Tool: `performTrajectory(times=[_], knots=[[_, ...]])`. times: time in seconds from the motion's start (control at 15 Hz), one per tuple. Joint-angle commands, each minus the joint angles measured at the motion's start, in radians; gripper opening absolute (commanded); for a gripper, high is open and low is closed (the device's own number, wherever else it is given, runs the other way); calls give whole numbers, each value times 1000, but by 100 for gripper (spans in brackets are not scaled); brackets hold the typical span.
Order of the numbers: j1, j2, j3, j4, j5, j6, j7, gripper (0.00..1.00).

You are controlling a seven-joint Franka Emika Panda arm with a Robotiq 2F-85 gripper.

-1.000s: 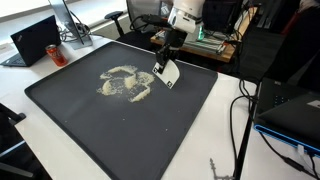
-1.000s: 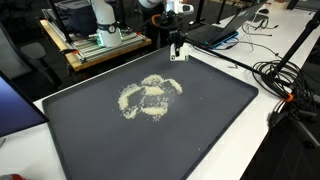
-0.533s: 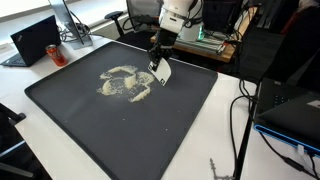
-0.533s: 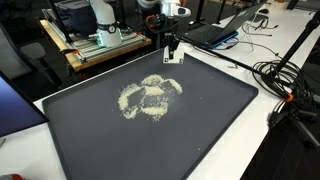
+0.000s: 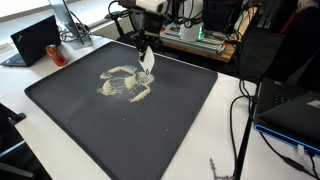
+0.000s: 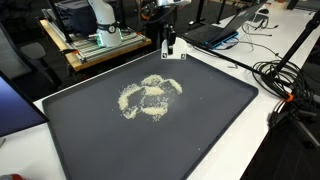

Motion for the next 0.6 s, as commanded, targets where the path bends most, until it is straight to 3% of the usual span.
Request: performTrajectory(times=[0.0, 0.27, 0.53], knots=[[-20, -45, -2, 23, 182, -40, -117, 1], [-26, -50, -15, 101, 371, -123, -217, 1], [-35, -28, -33, 226, 509, -304, -282, 1]])
